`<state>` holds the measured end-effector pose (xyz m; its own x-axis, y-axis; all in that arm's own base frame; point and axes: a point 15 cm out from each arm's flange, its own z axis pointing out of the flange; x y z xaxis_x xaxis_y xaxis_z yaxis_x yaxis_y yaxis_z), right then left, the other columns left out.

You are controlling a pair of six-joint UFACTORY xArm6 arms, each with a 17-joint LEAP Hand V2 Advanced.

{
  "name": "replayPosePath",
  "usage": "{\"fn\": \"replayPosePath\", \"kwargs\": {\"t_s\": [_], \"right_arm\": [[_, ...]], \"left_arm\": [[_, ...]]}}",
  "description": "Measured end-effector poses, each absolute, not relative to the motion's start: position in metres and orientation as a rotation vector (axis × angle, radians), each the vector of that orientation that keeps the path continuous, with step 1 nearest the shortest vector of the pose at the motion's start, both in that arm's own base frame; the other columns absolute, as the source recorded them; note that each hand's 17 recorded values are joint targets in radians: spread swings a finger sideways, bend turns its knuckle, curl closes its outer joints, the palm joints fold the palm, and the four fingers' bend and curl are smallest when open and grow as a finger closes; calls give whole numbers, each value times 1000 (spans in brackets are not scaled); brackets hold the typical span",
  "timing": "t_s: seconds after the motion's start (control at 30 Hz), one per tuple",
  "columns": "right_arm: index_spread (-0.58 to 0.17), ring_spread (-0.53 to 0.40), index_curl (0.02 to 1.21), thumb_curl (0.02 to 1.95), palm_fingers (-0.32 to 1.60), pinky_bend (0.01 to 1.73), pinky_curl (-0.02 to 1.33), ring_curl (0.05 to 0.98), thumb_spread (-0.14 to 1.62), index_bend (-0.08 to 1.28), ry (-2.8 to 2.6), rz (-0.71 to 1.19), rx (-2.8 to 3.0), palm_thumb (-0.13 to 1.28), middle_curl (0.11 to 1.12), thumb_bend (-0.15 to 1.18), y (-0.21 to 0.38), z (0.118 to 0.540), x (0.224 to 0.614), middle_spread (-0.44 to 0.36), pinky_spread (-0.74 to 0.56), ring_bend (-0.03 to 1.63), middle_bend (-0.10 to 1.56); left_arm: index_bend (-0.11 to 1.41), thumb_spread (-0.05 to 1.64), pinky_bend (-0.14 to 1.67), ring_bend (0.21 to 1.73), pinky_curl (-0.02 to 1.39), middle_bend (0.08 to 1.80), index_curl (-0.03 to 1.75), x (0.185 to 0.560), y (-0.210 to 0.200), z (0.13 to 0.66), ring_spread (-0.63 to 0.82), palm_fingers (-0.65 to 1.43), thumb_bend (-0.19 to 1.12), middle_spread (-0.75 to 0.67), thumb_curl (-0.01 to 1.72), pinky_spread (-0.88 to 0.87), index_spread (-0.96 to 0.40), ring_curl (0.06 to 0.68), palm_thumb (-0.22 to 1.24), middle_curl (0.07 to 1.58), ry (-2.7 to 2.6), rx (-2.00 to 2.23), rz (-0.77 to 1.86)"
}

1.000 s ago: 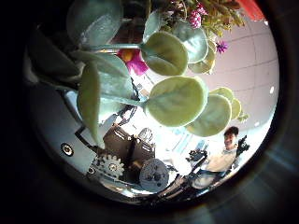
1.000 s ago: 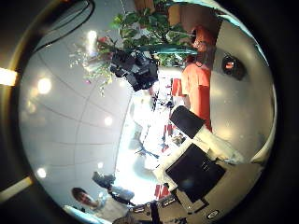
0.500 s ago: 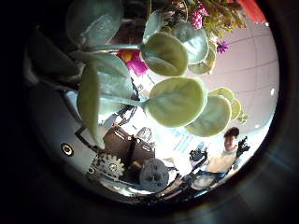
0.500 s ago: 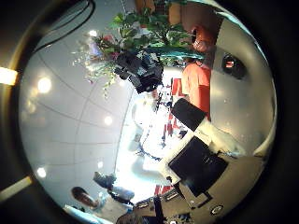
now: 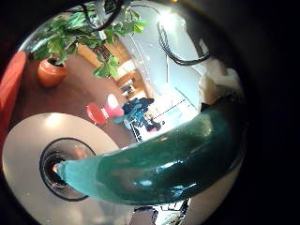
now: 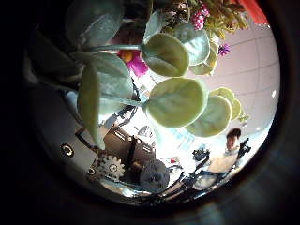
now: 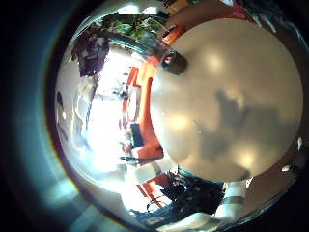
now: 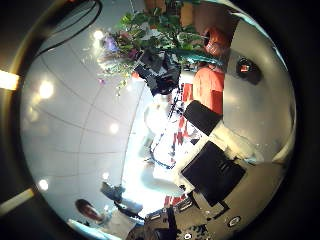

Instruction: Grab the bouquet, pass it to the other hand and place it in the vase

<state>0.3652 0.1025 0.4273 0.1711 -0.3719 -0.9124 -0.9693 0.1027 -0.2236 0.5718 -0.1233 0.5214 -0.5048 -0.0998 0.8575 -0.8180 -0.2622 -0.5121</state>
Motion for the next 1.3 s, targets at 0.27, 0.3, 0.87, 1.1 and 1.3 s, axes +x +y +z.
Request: {"fn": "replayPosePath", "kwargs": {"t_s": [0.27,0.3,0.87,1.1,1.3], "right_arm": [[-416,39,390,504,476,637,176,155,994,198,1373,754,-1450,692,345,-25,102,426,365,-51,490,572,236],[-417,39,393,504,480,635,172,154,994,204,1373,754,-1449,692,344,-25,102,426,365,-50,490,568,232],[-428,17,420,534,542,607,109,135,989,219,1343,716,-1502,737,351,-24,105,433,354,-64,495,542,209],[-410,27,425,535,585,583,82,128,996,213,1364,673,-1579,724,363,-30,88,442,334,-52,499,540,236],[-397,41,424,533,570,559,61,130,1001,191,1617,421,-1739,697,368,-26,13,454,326,-48,501,556,247]], "left_arm": [[70,933,522,1000,823,427,1250,561,-127,461,175,-501,-109,-76,616,-5,-372,365,439,961,-1540,1137,1630],[47,931,470,940,777,344,1202,558,-123,451,250,-496,-101,27,582,99,-311,328,383,912,-1535,1129,1600],[67,880,216,576,439,142,432,530,-2,411,615,-241,-34,598,383,585,237,172,229,411,-1320,1287,1569],[105,887,190,522,392,150,303,479,-4,421,635,-182,-33,601,360,589,253,163,244,318,-1341,1333,1551],[127,899,185,491,359,160,260,438,-7,387,641,-143,-28,593,354,584,260,163,282,281,-1483,1479,1296]]}}
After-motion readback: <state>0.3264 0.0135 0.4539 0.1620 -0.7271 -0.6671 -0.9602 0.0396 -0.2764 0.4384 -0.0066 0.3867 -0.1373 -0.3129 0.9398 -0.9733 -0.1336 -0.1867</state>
